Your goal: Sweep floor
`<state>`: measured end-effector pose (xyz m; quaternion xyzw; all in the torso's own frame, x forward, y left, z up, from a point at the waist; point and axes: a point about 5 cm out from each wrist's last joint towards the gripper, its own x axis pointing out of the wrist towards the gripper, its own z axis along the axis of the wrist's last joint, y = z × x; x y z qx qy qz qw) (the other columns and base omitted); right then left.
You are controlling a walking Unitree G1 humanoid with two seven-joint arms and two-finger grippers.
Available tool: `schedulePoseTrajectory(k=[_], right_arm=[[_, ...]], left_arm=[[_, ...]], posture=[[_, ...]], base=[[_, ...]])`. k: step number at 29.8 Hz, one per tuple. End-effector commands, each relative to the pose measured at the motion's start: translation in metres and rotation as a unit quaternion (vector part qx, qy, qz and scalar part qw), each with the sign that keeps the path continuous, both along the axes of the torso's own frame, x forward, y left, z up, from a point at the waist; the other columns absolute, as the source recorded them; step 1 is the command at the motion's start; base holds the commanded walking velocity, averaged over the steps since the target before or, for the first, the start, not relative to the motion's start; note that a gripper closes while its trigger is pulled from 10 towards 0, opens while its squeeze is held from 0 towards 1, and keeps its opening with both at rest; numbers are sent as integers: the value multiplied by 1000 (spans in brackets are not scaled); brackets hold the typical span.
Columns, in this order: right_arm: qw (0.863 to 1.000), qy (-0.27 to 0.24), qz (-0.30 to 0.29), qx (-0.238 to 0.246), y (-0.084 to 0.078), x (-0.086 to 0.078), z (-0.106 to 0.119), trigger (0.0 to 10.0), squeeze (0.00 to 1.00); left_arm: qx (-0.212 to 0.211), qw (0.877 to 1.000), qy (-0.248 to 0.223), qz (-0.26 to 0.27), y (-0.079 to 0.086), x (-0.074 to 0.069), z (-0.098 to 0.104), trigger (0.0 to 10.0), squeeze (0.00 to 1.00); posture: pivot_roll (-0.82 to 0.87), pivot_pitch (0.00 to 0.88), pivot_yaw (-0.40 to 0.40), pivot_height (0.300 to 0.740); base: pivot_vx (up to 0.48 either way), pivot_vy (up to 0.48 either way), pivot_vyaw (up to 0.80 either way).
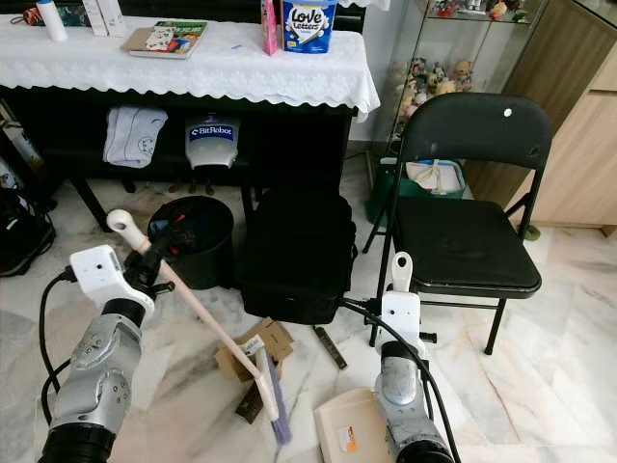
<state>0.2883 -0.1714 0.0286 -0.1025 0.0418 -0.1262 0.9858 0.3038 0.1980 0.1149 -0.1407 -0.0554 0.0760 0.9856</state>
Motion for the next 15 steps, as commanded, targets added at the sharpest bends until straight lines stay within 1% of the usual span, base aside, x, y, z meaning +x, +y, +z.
schedulePoseTrajectory(k=[1,9,11,12,14,15], right_arm=[[1000,4,1,1,1,0,-1,10000,0],[1000,4,1,2,1,0,-1,10000,0],[1000,5,2,2,1,0,-1,10000,0],[1000,5,2,2,1,0,-1,10000,0],[1000,5,3,3,2,0,-1,10000,0],[1000,5,3,3,2,0,-1,10000,0]], left_arm=[[4,1000,-12,24,3,0,3,10000,0],[9,1000,0,19,3,2,0,10000,0],[13,1000,14,7,1,3,-4,10000,0],[13,1000,14,7,1,3,-4,10000,0],[31,998,47,-19,-3,4,-13,10000,0],[28,998,51,-22,-3,4,-16,10000,0]], posture=[[83,97,-39,740],[80,92,-37,740],[81,90,-38,740],[81,90,-38,740],[83,89,-38,740],[79,88,-38,740]], base=[[0,0,0],[0,0,0],[0,0,0],[0,0,0],[0,0,0],[0,0,0]])
